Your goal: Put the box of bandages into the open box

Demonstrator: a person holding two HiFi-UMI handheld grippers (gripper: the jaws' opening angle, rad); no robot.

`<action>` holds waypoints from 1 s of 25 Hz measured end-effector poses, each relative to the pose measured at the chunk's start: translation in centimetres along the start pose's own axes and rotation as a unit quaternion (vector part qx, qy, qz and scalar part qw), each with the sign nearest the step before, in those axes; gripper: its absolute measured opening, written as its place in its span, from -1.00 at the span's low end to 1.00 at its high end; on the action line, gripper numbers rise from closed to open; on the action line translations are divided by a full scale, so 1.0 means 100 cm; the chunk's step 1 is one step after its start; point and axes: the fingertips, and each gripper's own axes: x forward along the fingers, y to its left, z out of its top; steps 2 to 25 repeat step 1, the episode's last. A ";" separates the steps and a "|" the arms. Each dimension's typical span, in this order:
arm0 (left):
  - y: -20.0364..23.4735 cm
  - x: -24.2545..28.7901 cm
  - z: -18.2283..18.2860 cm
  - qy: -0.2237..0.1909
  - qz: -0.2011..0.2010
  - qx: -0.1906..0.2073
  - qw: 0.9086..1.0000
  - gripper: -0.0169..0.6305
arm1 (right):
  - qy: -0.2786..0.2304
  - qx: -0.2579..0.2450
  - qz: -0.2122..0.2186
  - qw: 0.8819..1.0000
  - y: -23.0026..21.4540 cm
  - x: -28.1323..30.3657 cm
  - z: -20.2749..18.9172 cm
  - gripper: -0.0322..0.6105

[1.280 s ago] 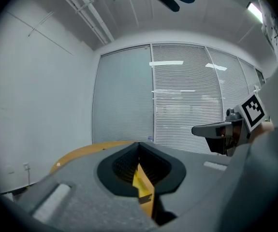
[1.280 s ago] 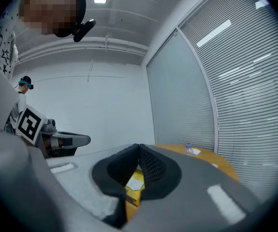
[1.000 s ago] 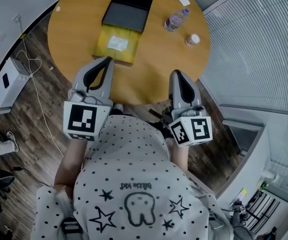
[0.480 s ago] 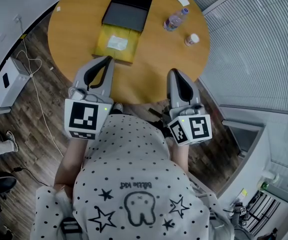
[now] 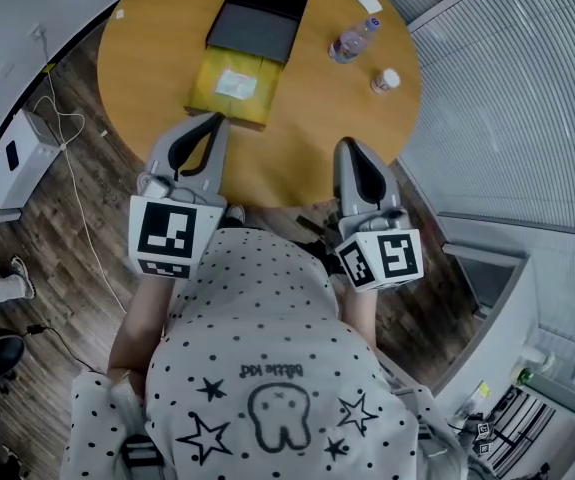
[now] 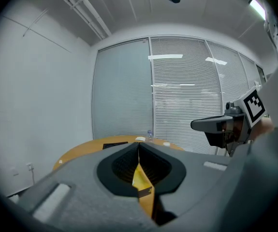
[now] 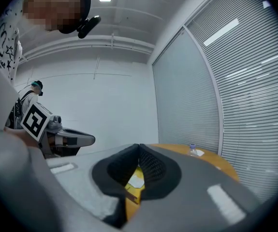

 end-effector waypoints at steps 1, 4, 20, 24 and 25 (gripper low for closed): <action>0.000 0.000 0.000 0.000 -0.001 0.000 1.000 -0.91 | 0.000 0.000 0.000 1.000 0.000 0.000 0.000 -0.89; 0.000 0.000 0.000 0.000 -0.001 0.000 1.000 -0.91 | 0.000 0.000 0.000 1.000 0.000 0.000 0.000 -0.89; 0.000 0.000 0.000 0.000 -0.001 0.000 1.000 -0.91 | 0.000 0.000 0.000 1.000 0.000 0.000 0.000 -0.89; 0.000 0.000 0.000 0.000 -0.001 0.000 1.000 -0.91 | 0.000 0.000 0.000 1.000 0.000 0.000 0.000 -0.89; 0.000 0.000 0.000 0.000 -0.001 0.000 1.000 -0.91 | 0.000 0.000 0.000 1.000 0.000 0.000 0.000 -0.89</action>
